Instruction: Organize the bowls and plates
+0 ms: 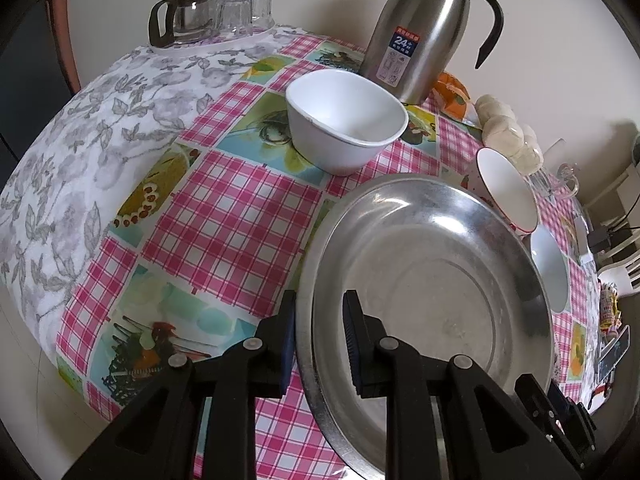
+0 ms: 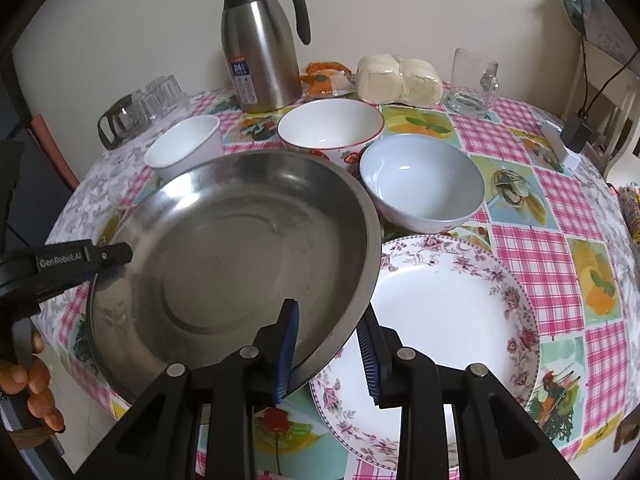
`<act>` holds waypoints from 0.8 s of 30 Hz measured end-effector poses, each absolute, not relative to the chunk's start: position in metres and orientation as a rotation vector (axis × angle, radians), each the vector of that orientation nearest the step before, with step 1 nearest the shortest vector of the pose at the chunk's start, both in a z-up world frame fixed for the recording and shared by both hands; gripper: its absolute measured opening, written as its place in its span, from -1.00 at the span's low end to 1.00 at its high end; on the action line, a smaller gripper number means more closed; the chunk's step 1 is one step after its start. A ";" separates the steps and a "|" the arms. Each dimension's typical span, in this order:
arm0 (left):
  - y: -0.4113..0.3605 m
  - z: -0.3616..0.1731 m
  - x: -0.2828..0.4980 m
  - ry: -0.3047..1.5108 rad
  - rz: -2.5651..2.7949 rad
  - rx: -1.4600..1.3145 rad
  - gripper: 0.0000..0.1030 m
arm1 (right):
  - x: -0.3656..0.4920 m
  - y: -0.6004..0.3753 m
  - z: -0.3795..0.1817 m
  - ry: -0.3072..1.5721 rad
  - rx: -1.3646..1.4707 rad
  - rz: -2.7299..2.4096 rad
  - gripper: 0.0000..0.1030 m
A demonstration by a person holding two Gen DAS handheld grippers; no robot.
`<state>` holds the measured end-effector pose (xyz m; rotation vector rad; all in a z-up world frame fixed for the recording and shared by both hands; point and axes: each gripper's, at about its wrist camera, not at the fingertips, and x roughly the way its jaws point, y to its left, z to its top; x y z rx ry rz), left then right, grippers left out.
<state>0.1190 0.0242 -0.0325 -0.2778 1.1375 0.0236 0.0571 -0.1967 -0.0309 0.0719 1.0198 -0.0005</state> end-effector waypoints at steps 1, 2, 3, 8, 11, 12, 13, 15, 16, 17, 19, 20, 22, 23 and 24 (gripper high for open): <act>0.025 -0.034 0.119 1.142 0.027 -0.277 -0.58 | 0.057 -0.196 -0.032 1.023 0.069 -0.001 -0.39; 0.025 -0.034 0.120 1.146 0.029 -0.276 -0.58 | 0.058 -0.195 -0.033 1.026 0.066 -0.001 -0.39; 0.025 -0.036 0.120 1.153 0.030 -0.274 -0.58 | 0.059 -0.195 -0.034 1.031 0.062 -0.001 -0.38; 0.022 -0.043 0.122 1.176 0.035 -0.254 -0.57 | 0.062 -0.191 -0.046 1.088 0.045 -0.010 -0.36; 0.021 -0.044 0.123 1.176 0.038 -0.245 -0.57 | 0.063 -0.188 -0.047 1.092 0.022 -0.014 -0.34; 0.021 -0.044 0.123 1.177 0.036 -0.246 -0.57 | 0.063 -0.188 -0.048 1.096 0.024 -0.011 -0.34; 0.021 -0.045 0.123 1.182 0.035 -0.249 -0.57 | 0.062 -0.188 -0.049 1.099 0.026 -0.009 -0.34; 0.020 -0.048 0.124 1.193 0.034 -0.247 -0.56 | 0.063 -0.187 -0.051 1.107 0.029 -0.004 -0.34; 0.020 -0.049 0.124 1.196 0.034 -0.245 -0.55 | 0.063 -0.186 -0.051 1.108 0.025 -0.006 -0.34; 0.019 -0.050 0.124 1.200 0.035 -0.243 -0.55 | 0.063 -0.185 -0.051 1.108 0.021 -0.009 -0.34; 0.019 -0.051 0.124 1.203 0.033 -0.244 -0.53 | 0.062 -0.186 -0.050 1.110 0.022 -0.012 -0.34; 0.019 -0.051 0.124 1.204 0.034 -0.246 -0.53 | 0.063 -0.186 -0.050 1.111 0.023 -0.014 -0.34; 0.019 -0.052 0.125 1.206 0.034 -0.248 -0.53 | 0.062 -0.187 -0.047 1.107 0.022 -0.023 -0.33; 0.019 -0.052 0.125 1.210 0.032 -0.249 -0.51 | 0.062 -0.188 -0.046 1.104 0.025 -0.027 -0.32; 0.019 -0.052 0.125 1.214 0.028 -0.249 -0.35 | 0.061 -0.189 -0.044 1.100 0.031 -0.028 -0.26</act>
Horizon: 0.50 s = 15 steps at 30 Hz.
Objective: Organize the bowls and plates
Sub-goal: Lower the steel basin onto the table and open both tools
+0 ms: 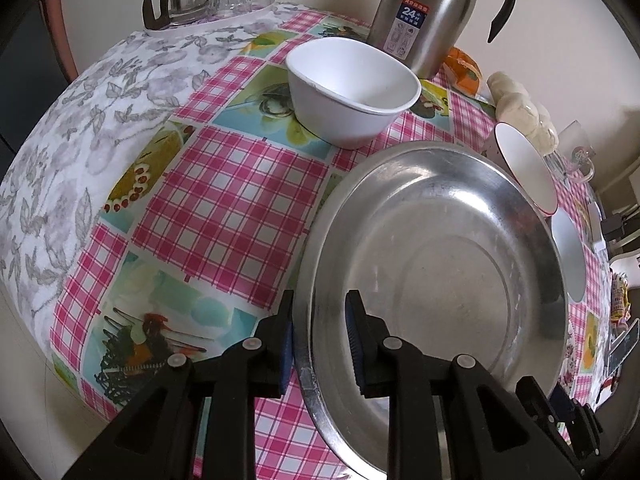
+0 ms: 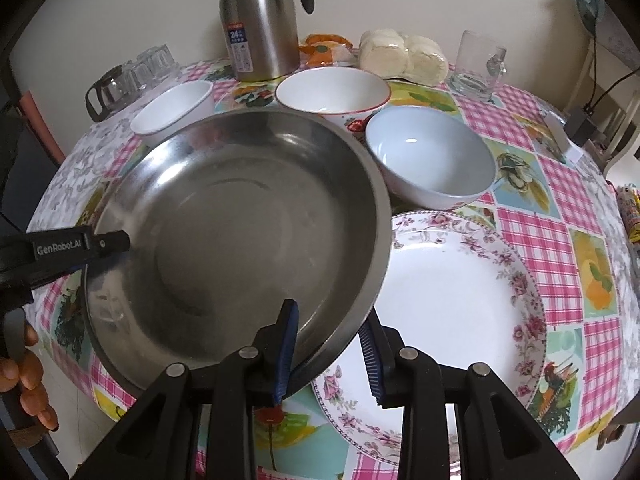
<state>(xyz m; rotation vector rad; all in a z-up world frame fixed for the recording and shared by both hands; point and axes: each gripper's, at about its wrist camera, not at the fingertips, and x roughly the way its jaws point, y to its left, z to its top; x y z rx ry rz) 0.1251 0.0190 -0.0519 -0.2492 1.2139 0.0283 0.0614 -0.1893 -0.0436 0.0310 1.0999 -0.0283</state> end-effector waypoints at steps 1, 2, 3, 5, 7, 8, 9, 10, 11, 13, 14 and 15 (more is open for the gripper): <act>0.018 -0.052 0.125 1.215 0.022 -0.247 -0.23 | 0.061 -0.191 -0.042 1.096 0.035 -0.029 -0.15; 0.017 -0.051 0.125 1.212 0.020 -0.243 0.01 | 0.060 -0.191 -0.040 1.094 0.035 -0.034 -0.10; 0.015 -0.050 0.125 1.208 0.018 -0.235 0.12 | 0.060 -0.191 -0.039 1.092 0.031 -0.039 -0.05; 0.013 -0.047 0.124 1.203 0.008 -0.230 0.13 | 0.060 -0.192 -0.035 1.087 0.023 -0.053 -0.05; 0.013 -0.045 0.124 1.197 0.007 -0.229 0.17 | 0.058 -0.194 -0.032 1.080 0.030 -0.062 0.01; 0.013 -0.042 0.123 1.192 0.009 -0.228 0.21 | 0.058 -0.195 -0.030 1.078 0.034 -0.067 0.03; 0.013 -0.041 0.123 1.188 0.010 -0.228 0.27 | 0.058 -0.197 -0.028 1.072 0.038 -0.074 0.10; 0.014 -0.038 0.122 1.181 0.015 -0.224 0.29 | 0.058 -0.199 -0.026 1.065 0.042 -0.081 0.20; 0.014 -0.036 0.121 1.175 0.018 -0.218 0.35 | 0.057 -0.200 -0.024 1.058 0.045 -0.087 0.25; 0.014 -0.033 0.121 1.166 0.023 -0.204 0.41 | 0.057 -0.203 -0.020 1.041 0.053 -0.098 0.46; 0.014 -0.031 0.121 1.161 0.025 -0.196 0.45 | 0.057 -0.204 -0.019 1.034 0.056 -0.102 0.51; 0.013 -0.030 0.120 1.158 0.025 -0.194 0.49 | 0.056 -0.205 -0.017 1.026 0.057 -0.108 0.58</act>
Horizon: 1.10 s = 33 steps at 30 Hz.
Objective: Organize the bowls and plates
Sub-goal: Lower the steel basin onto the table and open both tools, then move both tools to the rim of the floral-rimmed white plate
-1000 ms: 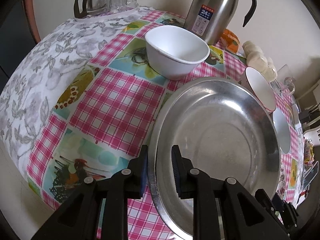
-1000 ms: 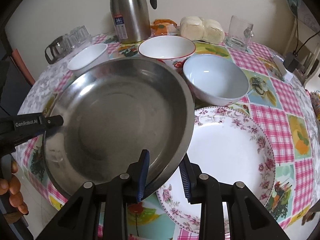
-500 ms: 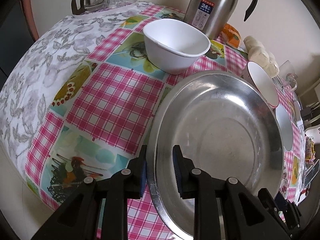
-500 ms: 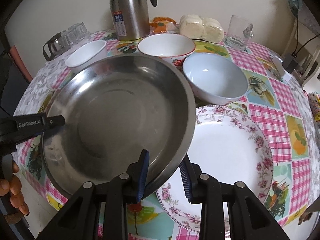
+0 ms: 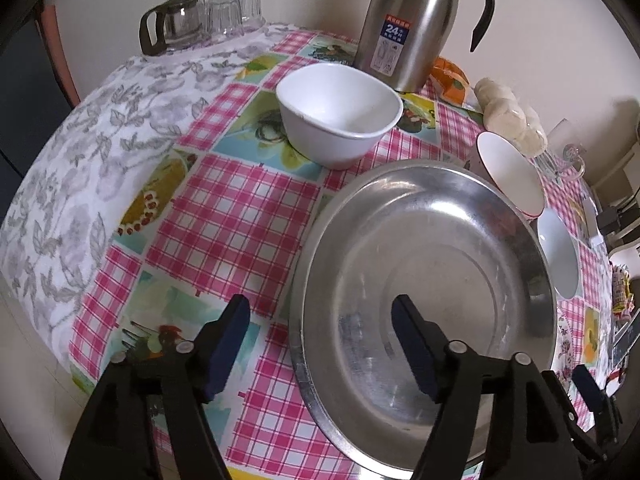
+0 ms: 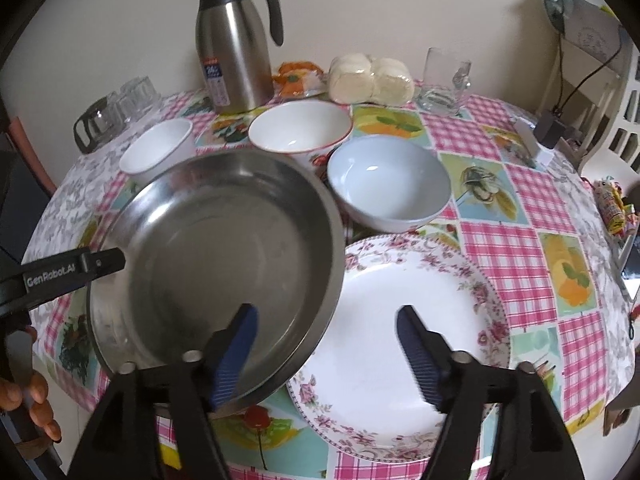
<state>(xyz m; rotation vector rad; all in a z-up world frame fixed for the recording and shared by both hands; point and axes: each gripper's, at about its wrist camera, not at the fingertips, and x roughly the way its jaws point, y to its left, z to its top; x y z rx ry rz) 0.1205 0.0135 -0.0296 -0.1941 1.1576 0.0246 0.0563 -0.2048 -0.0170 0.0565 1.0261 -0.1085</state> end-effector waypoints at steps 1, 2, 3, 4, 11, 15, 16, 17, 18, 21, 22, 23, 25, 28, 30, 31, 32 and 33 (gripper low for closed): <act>0.013 -0.028 0.120 1.155 0.024 -0.191 0.50 | 0.056 -0.206 -0.016 1.022 0.055 -0.112 0.59; 0.013 -0.027 0.120 1.151 0.023 -0.186 0.53 | 0.056 -0.206 -0.016 1.018 0.051 -0.113 0.60; 0.012 -0.026 0.120 1.146 0.022 -0.178 0.56 | 0.055 -0.206 -0.015 1.015 0.048 -0.113 0.63; 0.011 -0.024 0.119 1.141 0.021 -0.170 0.57 | 0.055 -0.206 -0.015 1.011 0.045 -0.113 0.67; 0.010 -0.019 0.117 1.114 0.024 -0.140 0.78 | 0.053 -0.209 -0.011 0.978 0.051 -0.113 0.91; 0.010 -0.018 0.115 1.107 0.033 -0.132 0.83 | 0.052 -0.211 -0.009 0.965 0.058 -0.115 0.99; 0.010 -0.018 0.115 1.107 0.034 -0.132 0.83 | 0.052 -0.212 -0.009 0.964 0.061 -0.118 1.00; 0.011 -0.018 0.115 1.106 0.036 -0.133 0.87 | 0.052 -0.213 -0.008 0.962 0.064 -0.120 1.00; 0.010 -0.017 0.115 1.105 0.039 -0.132 0.92 | 0.052 -0.214 -0.008 0.961 0.065 -0.122 1.00; 0.010 -0.014 0.114 1.092 0.052 -0.123 0.93 | 0.051 -0.215 -0.006 0.954 0.071 -0.125 1.00; 0.010 -0.013 0.114 1.087 0.057 -0.117 0.93 | 0.051 -0.216 -0.005 0.949 0.075 -0.126 1.00; 0.010 -0.012 0.113 1.079 0.058 -0.112 0.93 | 0.050 -0.217 -0.005 0.944 0.079 -0.125 1.00; 0.010 -0.008 0.113 1.058 0.055 -0.112 0.93 | 0.050 -0.218 -0.002 0.936 0.084 -0.124 1.00; 0.009 -0.001 0.112 1.029 0.044 -0.117 0.93 | 0.049 -0.218 0.000 0.925 0.082 -0.120 1.00; 0.007 0.004 0.111 1.006 0.036 -0.120 0.93 | 0.048 -0.219 0.002 0.913 0.086 -0.118 1.00; 0.007 0.006 0.110 0.995 0.037 -0.124 0.93 | 0.048 -0.219 0.004 0.906 0.089 -0.115 1.00; 0.007 0.009 0.110 0.982 0.041 -0.127 0.93 | 0.047 -0.219 0.006 0.895 0.089 -0.109 1.00; 0.006 0.013 0.109 0.963 0.042 -0.123 0.93 | 0.046 -0.219 0.008 0.883 0.083 -0.105 1.00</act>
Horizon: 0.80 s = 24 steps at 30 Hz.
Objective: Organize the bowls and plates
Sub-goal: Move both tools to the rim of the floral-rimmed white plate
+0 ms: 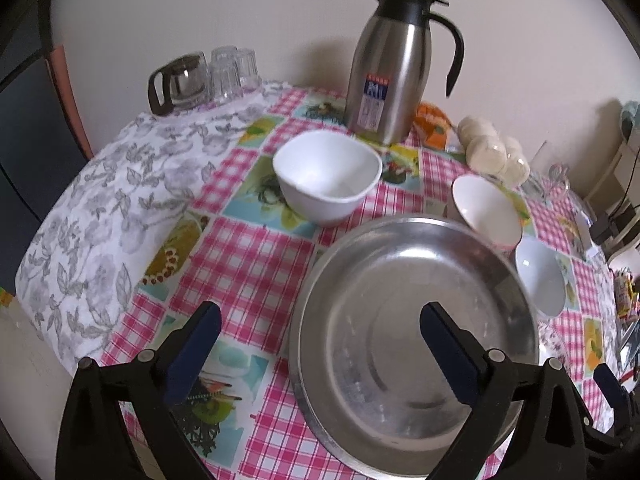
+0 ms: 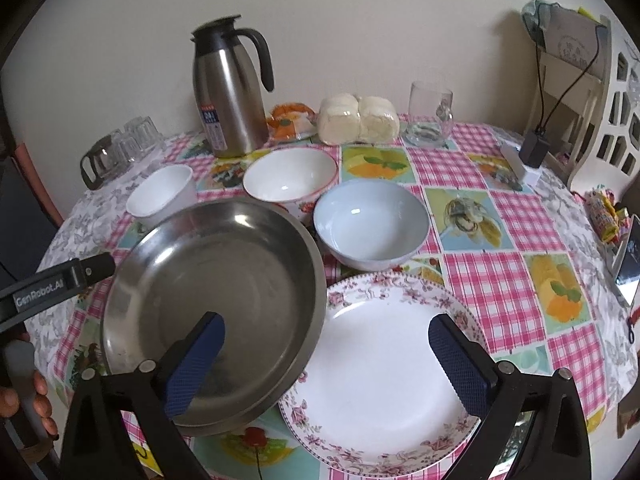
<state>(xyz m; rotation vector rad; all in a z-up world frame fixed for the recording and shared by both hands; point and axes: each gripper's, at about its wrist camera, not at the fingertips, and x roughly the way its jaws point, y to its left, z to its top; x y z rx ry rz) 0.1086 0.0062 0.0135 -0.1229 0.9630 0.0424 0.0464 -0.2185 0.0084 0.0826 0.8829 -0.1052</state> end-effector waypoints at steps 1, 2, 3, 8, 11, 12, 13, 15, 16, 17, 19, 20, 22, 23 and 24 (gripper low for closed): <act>0.005 0.016 0.108 0.951 0.040 -0.121 0.93 | 0.046 -0.218 0.010 0.874 0.076 -0.106 1.00; 0.004 0.020 0.107 0.928 0.033 -0.121 0.93 | 0.045 -0.217 0.013 0.863 0.069 -0.105 1.00; 0.003 0.023 0.106 0.915 0.025 -0.125 0.93 | 0.044 -0.217 0.014 0.855 0.069 -0.102 1.00; -0.005 0.038 0.100 0.838 -0.020 -0.146 0.93 | 0.038 -0.220 0.026 0.804 0.075 -0.085 1.00; -0.011 0.046 0.095 0.794 0.003 -0.117 0.93 | 0.033 -0.225 0.034 0.771 0.065 -0.104 1.00; -0.013 0.048 0.093 0.784 0.008 -0.110 0.93 | 0.032 -0.227 0.036 0.764 0.068 -0.106 1.00; -0.015 0.050 0.092 0.773 0.003 -0.104 0.93 | 0.030 -0.232 0.038 0.753 0.076 -0.112 1.00; -0.021 0.054 0.089 0.758 -0.024 -0.097 0.93 | 0.026 -0.240 0.042 0.738 0.093 -0.128 1.00; -0.025 0.055 0.087 0.753 -0.039 -0.091 0.93 | 0.024 -0.245 0.044 0.732 0.102 -0.142 1.00; -0.029 0.056 0.086 0.751 -0.048 -0.088 0.93 | 0.022 -0.250 0.046 0.725 0.110 -0.155 1.00; -0.038 0.058 0.084 0.750 -0.077 -0.079 0.93 | 0.017 -0.262 0.050 0.712 0.126 -0.194 1.00; -0.045 0.058 0.082 0.748 -0.102 -0.077 0.93 | 0.014 -0.267 0.052 0.706 0.133 -0.206 1.00; -0.054 0.059 0.078 0.743 -0.138 -0.080 0.93 | 0.007 -0.281 0.056 0.685 0.150 -0.231 1.00; -0.061 0.060 0.075 0.740 -0.170 -0.089 0.93 | 0.003 -0.288 0.059 0.677 0.161 -0.247 1.00; -0.066 0.061 0.073 0.738 -0.193 -0.096 0.93 | -0.001 -0.294 0.061 0.670 0.169 -0.258 1.00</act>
